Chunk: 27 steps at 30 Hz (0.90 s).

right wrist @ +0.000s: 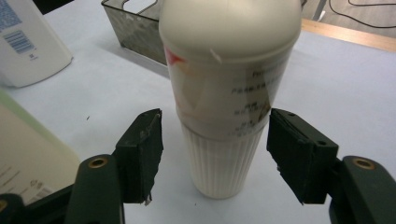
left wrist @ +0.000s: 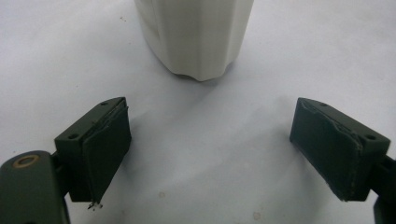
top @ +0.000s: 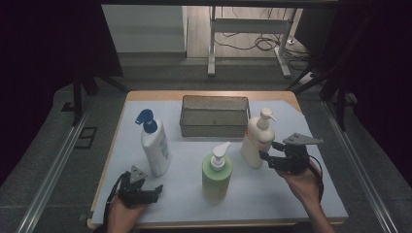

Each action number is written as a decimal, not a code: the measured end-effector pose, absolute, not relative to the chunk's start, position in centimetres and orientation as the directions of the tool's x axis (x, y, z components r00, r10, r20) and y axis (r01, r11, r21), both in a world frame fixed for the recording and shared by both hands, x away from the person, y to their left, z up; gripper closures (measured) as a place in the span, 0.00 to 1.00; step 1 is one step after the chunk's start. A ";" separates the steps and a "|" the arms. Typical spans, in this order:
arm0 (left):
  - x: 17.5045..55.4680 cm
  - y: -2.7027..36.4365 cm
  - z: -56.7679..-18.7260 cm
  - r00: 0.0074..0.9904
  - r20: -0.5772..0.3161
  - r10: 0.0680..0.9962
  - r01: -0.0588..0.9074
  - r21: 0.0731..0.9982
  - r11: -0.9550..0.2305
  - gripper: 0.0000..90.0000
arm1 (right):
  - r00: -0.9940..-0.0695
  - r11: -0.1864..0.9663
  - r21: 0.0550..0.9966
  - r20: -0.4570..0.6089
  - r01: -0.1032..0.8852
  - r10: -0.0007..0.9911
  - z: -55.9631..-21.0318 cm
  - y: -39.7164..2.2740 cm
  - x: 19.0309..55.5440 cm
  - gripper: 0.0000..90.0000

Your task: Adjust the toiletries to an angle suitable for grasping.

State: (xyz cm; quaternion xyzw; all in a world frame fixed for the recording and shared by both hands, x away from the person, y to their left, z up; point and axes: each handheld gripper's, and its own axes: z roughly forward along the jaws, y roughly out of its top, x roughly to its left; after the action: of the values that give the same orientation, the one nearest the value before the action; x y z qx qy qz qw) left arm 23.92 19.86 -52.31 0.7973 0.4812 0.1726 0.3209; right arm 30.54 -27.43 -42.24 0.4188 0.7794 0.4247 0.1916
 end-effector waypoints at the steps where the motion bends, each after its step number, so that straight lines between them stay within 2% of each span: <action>1: 23.9 19.9 -52.3 0.479 -0.031 0.877 0.655 0.678 -0.334 0.14 | -0.574 0.290 0.824 0.052 0.487 0.818 -42.2 -27.3 30.7 0.38; 12: 23.9 19.9 -52.3 0.480 -0.031 0.877 0.655 0.678 -0.334 0.14 | -0.539 0.280 0.825 0.036 0.492 0.841 -41.8 -26.1 32.3 0.33; 27: 23.9 19.9 -52.3 0.478 -0.033 0.878 0.657 0.677 -0.332 0.14 | -0.508 0.290 0.823 -0.001 0.489 0.861 -41.5 -24.1 34.0 0.32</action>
State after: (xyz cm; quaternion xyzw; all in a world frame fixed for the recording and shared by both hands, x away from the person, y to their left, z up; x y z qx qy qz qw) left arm 23.92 19.86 -52.30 0.7976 0.4809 0.1726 0.3205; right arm 33.98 -24.06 -41.48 0.4389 0.7692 0.4030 0.2307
